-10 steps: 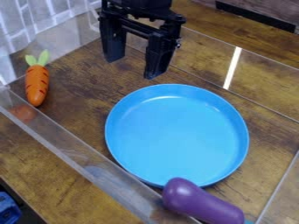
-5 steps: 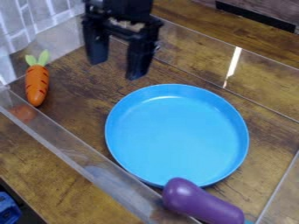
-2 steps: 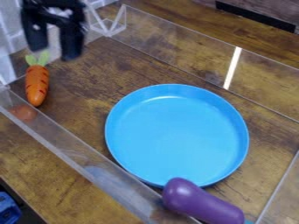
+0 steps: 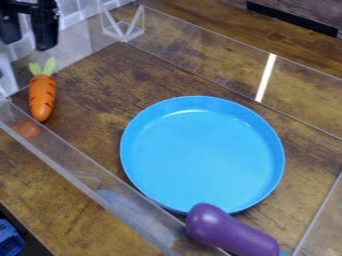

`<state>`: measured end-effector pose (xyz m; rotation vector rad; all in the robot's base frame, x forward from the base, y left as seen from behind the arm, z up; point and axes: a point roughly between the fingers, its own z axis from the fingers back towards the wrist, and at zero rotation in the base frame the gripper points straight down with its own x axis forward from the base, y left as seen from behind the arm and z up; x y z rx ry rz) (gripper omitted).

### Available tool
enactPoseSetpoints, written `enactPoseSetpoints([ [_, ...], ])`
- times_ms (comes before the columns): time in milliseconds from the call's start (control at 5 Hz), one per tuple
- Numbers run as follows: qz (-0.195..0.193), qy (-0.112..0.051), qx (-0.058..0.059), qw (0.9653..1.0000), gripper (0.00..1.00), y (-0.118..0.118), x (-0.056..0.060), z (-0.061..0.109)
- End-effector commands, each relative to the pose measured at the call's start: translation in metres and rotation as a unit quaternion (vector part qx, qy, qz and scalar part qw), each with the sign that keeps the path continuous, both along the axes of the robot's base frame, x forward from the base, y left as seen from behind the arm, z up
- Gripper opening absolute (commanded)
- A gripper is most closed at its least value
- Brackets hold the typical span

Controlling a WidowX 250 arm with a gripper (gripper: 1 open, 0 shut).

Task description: Put the carrot on the blue tray

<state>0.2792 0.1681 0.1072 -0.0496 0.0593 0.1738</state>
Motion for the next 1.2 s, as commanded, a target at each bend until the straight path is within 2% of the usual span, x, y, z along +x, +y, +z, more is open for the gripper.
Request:
enactPoseSetpoints([
  [0, 0.006, -0.029, 0.014, 0.9995, 1.0, 0.01, 0.007, 0.004],
  [200, 0.014, -0.034, 0.012, 0.9993, 1.0, 0.015, 0.01, -0.012],
  [400, 0.048, -0.042, 0.012, 0.9979, 1.0, 0.026, 0.014, -0.032],
  [600, 0.064, -0.047, 0.011, 0.9967, 1.0, 0.026, 0.02, -0.054],
  [800, 0.096, -0.054, 0.007, 0.9939, 1.0, 0.024, 0.022, -0.061],
  [1000, 0.12, -0.055, 0.001, 0.9913, 1.0, 0.018, 0.018, -0.074],
])
